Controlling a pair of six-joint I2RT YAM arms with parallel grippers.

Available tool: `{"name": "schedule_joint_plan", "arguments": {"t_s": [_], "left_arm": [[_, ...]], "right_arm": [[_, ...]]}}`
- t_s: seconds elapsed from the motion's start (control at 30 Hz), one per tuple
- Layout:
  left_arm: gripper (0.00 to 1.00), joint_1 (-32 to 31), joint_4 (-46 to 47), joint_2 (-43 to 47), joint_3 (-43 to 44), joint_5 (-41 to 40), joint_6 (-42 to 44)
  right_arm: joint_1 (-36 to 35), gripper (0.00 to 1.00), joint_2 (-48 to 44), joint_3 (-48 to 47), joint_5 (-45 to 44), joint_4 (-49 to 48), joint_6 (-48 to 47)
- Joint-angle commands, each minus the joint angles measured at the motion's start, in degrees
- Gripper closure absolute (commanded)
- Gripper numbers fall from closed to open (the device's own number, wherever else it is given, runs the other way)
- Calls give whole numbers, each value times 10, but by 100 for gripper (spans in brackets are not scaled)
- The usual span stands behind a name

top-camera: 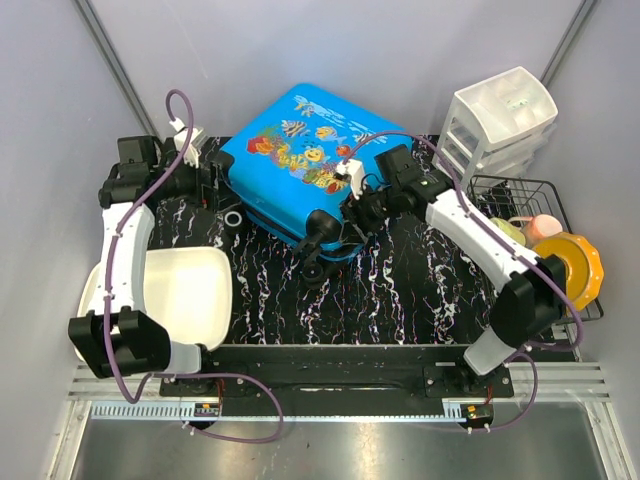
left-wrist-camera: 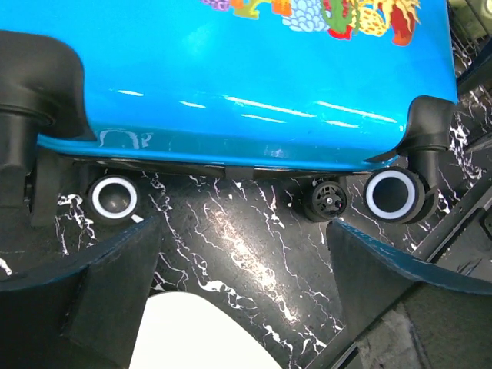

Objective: Open, take out, and arrange the luggage

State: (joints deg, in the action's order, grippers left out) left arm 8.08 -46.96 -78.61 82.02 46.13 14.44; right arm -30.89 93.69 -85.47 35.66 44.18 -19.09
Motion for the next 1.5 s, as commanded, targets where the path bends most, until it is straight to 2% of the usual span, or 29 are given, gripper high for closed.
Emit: {"name": "schedule_joint_plan", "arguments": {"t_s": [0.0,0.07,0.1,0.17,0.27,0.37,0.57,0.8,0.87,0.9,0.97,1.0,1.1,1.13,1.3,1.37,1.47], "left_arm": [[4,-50,-5,37,3,23,28],[1,-83,-9,49,-12,5,30],[1,-128,-9,63,-35,-3,23],[1,-168,0,72,-77,-17,-11],[1,-256,49,86,-125,-47,-52],[1,-296,79,72,-141,-77,-89],[1,-362,106,25,-121,-100,-107],[3,-424,129,-19,-124,-177,-128],[15,-425,133,-38,-120,-184,-140],[29,-426,135,-42,-119,-185,-143],[49,-425,143,-43,-118,-171,-143],[65,-426,144,-40,-115,-166,-143],[86,-429,135,-20,-102,-134,-128],[100,-428,132,-9,-100,-126,-120],[100,-429,126,44,-120,-69,-93],[100,-429,121,50,-128,-41,-85],[100,-429,132,52,-150,-50,-106]], "right_arm": [[18,34,-96,16,-29,-12,13],[38,33,-109,42,-66,9,8],[50,31,-116,50,-76,23,8],[95,29,-111,57,-92,45,7],[163,25,-85,44,-83,68,4],[192,22,-69,52,-82,69,-9],[195,14,-50,72,-82,57,-24],[195,4,-38,80,-89,30,-14],[195,4,-36,83,-93,23,-15],[195,3,-35,85,-94,20,-17],[194,3,-33,89,-92,15,-23],[195,3,-31,90,-89,13,-25],[195,4,-25,96,-80,-1,-33],[195,4,-24,100,-74,-5,-39],[195,5,-27,133,-41,-79,-41],[195,6,-43,168,-22,-136,-47],[195,8,-67,217,-7,-216,-48]]}}
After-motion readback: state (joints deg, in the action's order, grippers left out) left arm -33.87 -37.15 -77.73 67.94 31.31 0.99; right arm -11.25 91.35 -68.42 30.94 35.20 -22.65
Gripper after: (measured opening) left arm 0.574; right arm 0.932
